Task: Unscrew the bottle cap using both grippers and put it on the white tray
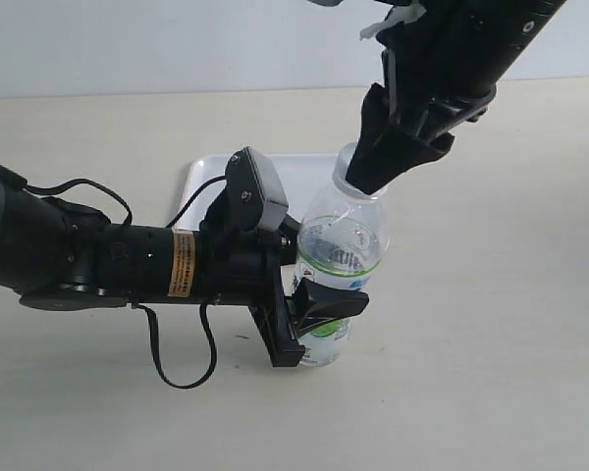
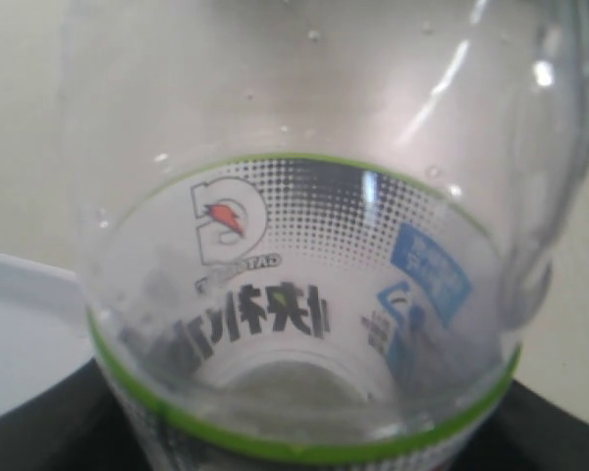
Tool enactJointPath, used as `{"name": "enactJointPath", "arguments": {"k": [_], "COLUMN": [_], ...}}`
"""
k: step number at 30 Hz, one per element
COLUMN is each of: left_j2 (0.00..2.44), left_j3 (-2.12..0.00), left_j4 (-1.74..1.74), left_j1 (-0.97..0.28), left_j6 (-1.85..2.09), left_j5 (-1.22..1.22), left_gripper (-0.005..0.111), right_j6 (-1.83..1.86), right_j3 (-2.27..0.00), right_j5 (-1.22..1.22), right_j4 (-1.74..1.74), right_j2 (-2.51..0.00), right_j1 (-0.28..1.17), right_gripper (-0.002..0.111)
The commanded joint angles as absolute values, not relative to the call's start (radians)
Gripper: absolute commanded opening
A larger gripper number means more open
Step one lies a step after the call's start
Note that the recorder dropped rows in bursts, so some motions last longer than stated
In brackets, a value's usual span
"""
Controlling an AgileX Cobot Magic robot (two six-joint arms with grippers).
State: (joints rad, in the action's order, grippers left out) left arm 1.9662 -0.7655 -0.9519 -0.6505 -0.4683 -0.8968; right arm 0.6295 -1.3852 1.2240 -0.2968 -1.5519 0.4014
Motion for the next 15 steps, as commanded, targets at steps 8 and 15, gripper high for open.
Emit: {"name": "enactJointPath", "arguments": {"k": [8,15], "left_j2": [1.952,1.952], "left_j3": [-0.759,-0.759], "left_j4": [-0.942,-0.942], "left_j1": [-0.647,-0.647], "left_j6": [-0.476,-0.478], "left_j5": [-0.921,-0.921], "left_gripper": [0.0,0.0], "right_j6": [0.894,1.03], "right_j3": [-1.392,-1.392], "right_j5": [1.221,1.221], "right_j4": [-0.294,-0.294], "right_j2": [-1.55,-1.55], "right_j1": [0.402,0.402], "right_gripper": [0.0,0.0]}}
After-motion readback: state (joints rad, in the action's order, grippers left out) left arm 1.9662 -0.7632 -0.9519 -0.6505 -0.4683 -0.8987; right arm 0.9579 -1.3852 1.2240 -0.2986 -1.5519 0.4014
